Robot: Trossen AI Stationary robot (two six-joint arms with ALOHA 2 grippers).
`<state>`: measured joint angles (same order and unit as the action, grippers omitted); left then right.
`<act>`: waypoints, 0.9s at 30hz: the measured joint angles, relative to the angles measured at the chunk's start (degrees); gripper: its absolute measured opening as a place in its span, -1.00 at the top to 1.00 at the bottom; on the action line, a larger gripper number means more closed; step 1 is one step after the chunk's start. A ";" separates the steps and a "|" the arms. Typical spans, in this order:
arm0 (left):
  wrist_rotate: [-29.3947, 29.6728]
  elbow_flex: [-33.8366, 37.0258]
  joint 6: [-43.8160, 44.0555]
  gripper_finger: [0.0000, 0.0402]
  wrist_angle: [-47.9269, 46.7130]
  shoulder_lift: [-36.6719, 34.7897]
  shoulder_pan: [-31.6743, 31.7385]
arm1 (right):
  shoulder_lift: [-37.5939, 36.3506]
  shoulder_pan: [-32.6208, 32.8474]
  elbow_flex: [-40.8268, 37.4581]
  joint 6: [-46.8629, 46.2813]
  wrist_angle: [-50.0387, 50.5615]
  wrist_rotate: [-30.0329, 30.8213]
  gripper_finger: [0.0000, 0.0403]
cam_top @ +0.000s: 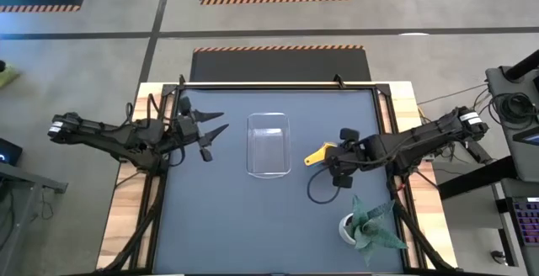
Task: Nest measuring cups in basket
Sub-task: Put the stack of measuring cups into the transparent bin
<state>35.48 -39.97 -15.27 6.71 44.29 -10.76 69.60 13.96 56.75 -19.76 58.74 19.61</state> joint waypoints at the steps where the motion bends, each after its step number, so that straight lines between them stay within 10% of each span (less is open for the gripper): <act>1: 0.00 0.00 -0.02 0.28 0.05 0.00 0.00 | 0.00 0.00 0.00 -0.16 -1.03 0.10 0.49; 14: 0.00 0.00 -0.08 0.28 0.14 -0.02 0.00 | 3.01 0.02 -0.49 3.84 -5.11 1.47 -0.45; 27: 0.00 0.00 -0.26 0.28 -0.02 -0.02 0.00 | 12.25 0.02 -0.57 4.87 -4.86 1.36 -0.41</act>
<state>35.48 -39.97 -15.53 6.69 44.27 -10.76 81.85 13.98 56.18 -14.90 53.88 20.97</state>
